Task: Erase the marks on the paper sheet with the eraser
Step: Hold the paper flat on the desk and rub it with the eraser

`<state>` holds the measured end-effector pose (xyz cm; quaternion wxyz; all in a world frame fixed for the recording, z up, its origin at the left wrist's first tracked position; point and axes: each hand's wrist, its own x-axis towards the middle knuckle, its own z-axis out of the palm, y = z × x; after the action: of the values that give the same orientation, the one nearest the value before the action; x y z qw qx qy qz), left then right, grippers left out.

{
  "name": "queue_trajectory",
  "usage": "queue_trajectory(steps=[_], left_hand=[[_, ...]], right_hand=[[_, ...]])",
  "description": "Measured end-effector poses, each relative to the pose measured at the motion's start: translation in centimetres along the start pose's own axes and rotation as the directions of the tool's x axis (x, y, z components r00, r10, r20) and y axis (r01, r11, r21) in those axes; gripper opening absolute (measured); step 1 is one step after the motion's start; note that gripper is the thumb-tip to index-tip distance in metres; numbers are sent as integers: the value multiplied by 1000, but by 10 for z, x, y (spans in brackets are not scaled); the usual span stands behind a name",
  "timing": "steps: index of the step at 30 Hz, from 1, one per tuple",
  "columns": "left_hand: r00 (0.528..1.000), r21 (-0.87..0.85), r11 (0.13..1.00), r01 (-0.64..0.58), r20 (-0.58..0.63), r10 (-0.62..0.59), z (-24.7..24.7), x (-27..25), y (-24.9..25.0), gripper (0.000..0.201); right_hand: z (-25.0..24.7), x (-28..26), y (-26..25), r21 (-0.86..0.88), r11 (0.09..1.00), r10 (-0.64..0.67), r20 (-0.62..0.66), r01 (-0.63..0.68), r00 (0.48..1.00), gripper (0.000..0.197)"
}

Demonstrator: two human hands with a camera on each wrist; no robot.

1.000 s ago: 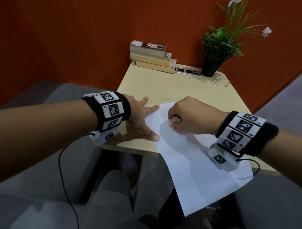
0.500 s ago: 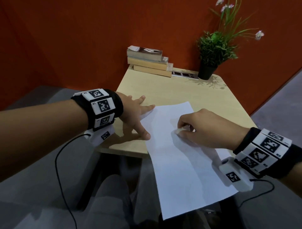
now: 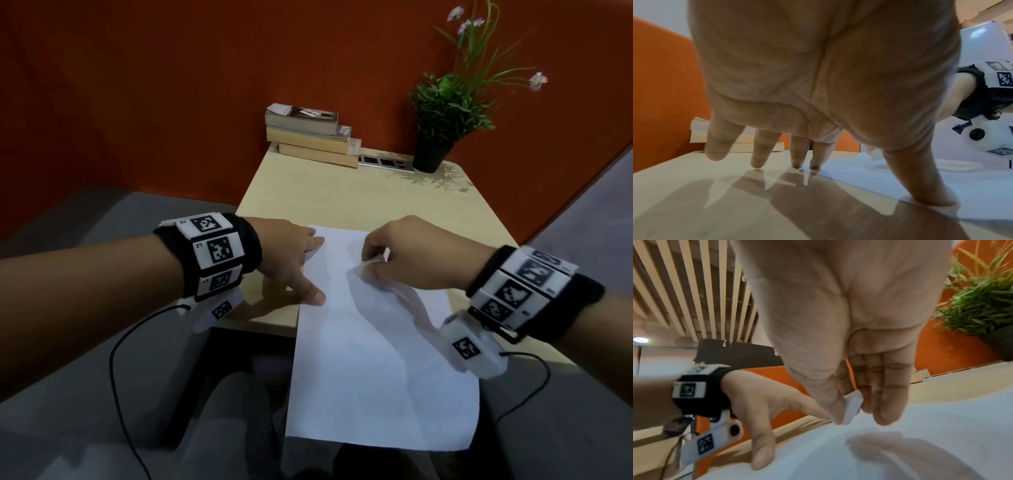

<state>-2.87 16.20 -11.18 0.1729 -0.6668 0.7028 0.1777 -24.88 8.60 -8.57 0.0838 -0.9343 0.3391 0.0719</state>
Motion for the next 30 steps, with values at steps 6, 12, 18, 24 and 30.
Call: queue_trajectory(steps=[6, 12, 18, 24, 30], left_hand=[[1000, 10, 1000, 29, 7, -29, 1, 4, 1, 137], [999, -9, 999, 42, 10, -42, 6, 7, -4, 142], [997, 47, 997, 59, 46, -61, -2, 5, 1, 136], [999, 37, 999, 30, 43, -32, -4, 5, 2, 131], [999, 55, 998, 33, -5, -33, 4, 6, 4, 145]], right_hand=[[9, 40, 0, -90, 995, 23, -82, -30, 996, 12], [20, 46, -16, -131, 991, -51, -83, 40, 995, 12], [8, 52, -1, -140, 988, 52, -83, -64, 995, 11], [10, 53, -2, -168, 983, 54, -91, -68, 994, 12], [11, 53, -10, -153, 988, -37, -103, 20, 994, 14]])
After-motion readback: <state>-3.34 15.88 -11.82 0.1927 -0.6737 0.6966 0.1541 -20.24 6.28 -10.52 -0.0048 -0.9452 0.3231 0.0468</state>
